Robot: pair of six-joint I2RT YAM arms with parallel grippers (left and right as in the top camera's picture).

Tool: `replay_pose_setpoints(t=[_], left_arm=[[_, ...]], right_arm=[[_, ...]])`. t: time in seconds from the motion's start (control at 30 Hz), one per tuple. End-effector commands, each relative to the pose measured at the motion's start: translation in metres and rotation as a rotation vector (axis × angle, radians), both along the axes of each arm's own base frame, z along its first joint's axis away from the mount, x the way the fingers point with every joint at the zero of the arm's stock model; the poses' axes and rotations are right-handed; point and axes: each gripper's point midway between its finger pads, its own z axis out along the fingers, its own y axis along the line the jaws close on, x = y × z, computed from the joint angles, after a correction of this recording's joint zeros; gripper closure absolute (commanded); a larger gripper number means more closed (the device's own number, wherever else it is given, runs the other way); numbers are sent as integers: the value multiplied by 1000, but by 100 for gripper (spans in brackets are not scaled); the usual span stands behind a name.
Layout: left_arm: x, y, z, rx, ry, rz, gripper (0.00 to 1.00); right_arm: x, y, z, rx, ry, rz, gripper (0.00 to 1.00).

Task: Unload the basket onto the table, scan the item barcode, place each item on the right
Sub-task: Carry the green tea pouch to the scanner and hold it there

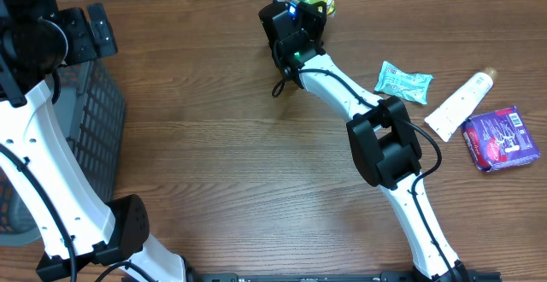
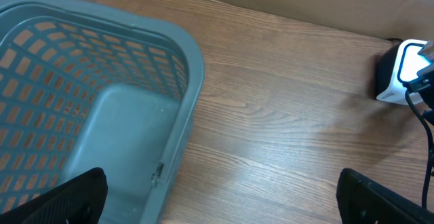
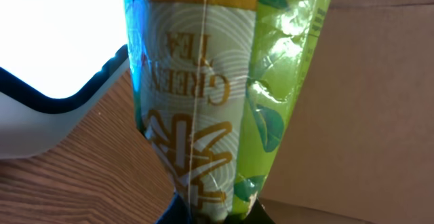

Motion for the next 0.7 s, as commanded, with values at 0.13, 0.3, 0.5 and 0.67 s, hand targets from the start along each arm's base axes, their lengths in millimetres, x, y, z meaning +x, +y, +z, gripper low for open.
replay_pose_setpoints(t=[0.13, 0.3, 0.5, 0.67], left_arm=[[2, 0, -1, -19, -2, 9, 0], [2, 0, -1, -19, -2, 9, 1], [2, 0, -1, -19, -2, 9, 0], [2, 0, -1, -19, -2, 9, 0]], right_arm=[[-10, 7, 57, 36, -71, -5, 96], [-39, 33, 91, 137, -36, 75, 96], [-135, 93, 129, 664, 267, 314, 96], [-225, 77, 191, 1131, 432, 215, 96]])
